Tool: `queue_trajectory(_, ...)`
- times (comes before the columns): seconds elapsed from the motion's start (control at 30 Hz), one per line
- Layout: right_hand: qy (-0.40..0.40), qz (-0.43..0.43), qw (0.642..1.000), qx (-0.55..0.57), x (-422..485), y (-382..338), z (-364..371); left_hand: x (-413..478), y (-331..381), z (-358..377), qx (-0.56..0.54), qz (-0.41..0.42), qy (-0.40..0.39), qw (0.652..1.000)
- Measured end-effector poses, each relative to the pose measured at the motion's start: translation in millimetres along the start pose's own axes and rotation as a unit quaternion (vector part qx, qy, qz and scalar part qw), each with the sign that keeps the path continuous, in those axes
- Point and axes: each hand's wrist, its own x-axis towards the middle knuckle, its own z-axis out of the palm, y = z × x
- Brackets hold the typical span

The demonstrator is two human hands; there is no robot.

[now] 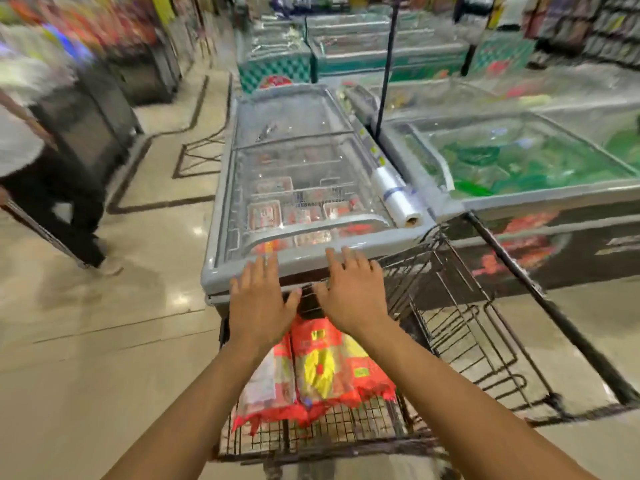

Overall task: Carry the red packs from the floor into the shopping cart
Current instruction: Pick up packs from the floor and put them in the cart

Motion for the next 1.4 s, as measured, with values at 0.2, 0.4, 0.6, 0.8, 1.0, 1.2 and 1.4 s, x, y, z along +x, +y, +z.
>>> queue_trajectory(0.2, 0.056, -0.041, 0.998, 0.011, -48, -13, -71, -33, 20, -97, 0.059, 0.019, 0.088, 0.994)
queue_trajectory(0.4, 0.117, -0.104, 0.987, 0.032, -68, -60, -100, -69, 6, -155, 0.107, -0.003, 0.151, 0.983)
queue_trajectory(0.6, 0.100, -0.186, 0.977, 0.036, -80, -129, -108, -112, -42, -191, 0.147, -0.082, 0.159, 0.973)
queue_trajectory(0.8, 0.077, -0.262, 0.961, 0.046, -96, -208, -109, -152, -104, -221, 0.155, -0.164, 0.158, 0.961)
queue_trajectory(1.0, 0.054, -0.326, 0.943, 0.040, -107, -302, -103, -197, -181, -248, 0.151, -0.232, 0.145, 0.950)
queue_trajectory(1.2, 0.034, -0.397, 0.917, 0.027, -133, -421, -82, -261, -278, -283, 0.148, -0.316, 0.145, 0.926)
queue_trajectory(1.4, 0.019, -0.466, 0.884, 0.030, -172, -543, -54, -334, -372, -319, 0.141, -0.392, 0.149, 0.897)
